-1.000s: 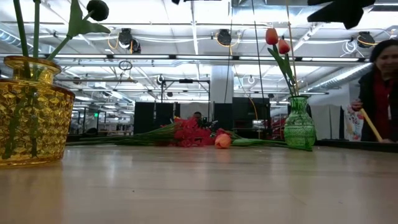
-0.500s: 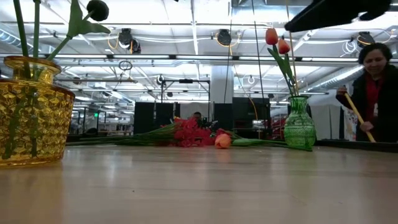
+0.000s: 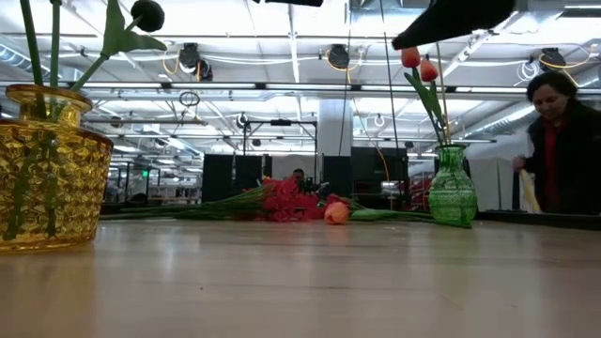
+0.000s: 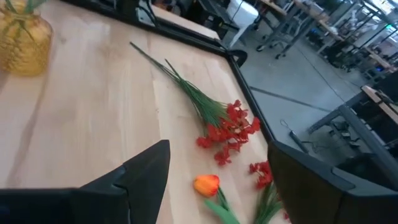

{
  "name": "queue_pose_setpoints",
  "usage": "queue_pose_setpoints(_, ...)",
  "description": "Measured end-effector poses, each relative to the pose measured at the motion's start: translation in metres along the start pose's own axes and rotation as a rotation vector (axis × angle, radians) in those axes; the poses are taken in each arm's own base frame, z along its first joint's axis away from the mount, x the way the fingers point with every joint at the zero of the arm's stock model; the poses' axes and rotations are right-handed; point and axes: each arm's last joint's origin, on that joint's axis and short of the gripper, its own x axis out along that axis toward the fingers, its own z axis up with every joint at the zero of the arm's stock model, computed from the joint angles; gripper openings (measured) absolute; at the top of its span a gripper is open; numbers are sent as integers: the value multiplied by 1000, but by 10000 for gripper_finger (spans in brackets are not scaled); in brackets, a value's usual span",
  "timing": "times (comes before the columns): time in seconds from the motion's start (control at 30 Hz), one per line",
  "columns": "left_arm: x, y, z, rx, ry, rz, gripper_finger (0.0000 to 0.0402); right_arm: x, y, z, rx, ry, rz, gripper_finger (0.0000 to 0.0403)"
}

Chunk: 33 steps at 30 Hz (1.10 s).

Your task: Sort flowers into vase by color

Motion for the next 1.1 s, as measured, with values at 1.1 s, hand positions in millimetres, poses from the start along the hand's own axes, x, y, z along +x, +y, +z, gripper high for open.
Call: queue_pose_setpoints(1.1,-3,128,-7,-63,75,-206,184,141,-36,-15,-236,529,170,211)
